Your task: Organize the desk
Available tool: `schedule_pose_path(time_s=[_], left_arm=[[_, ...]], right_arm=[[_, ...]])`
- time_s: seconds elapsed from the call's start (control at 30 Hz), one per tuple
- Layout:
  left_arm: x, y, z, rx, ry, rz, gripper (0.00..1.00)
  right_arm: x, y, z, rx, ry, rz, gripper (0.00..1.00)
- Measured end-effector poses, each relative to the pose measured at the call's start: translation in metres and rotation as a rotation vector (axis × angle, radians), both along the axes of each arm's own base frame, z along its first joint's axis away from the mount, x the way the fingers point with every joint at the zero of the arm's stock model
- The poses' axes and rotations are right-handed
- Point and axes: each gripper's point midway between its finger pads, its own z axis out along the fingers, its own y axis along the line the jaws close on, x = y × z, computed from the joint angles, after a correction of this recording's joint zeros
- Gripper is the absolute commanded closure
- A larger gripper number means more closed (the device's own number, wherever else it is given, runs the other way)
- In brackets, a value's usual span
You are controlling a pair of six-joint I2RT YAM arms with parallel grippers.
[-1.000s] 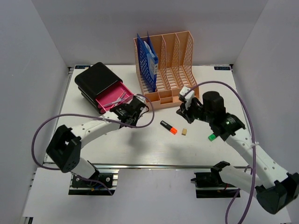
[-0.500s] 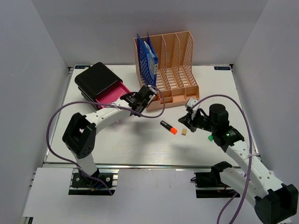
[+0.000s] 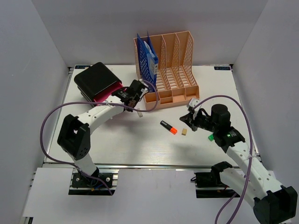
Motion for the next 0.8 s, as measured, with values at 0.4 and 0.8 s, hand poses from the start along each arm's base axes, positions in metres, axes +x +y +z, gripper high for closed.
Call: schedule_pose_path(time_s=[0.4, 0.8], left_arm=[[0.011, 0.018, 0.013, -0.009, -0.037, 0.067, 0.60], [0.053, 0.039, 0.024, 0.003, -0.096, 0.180, 0.48]], right_arm=[[0.002, -0.004, 0.003, 0.002, -0.016, -0.013, 1.00], [0.002, -0.006, 0.006, 0.002, -0.029, -0.017, 1.00]])
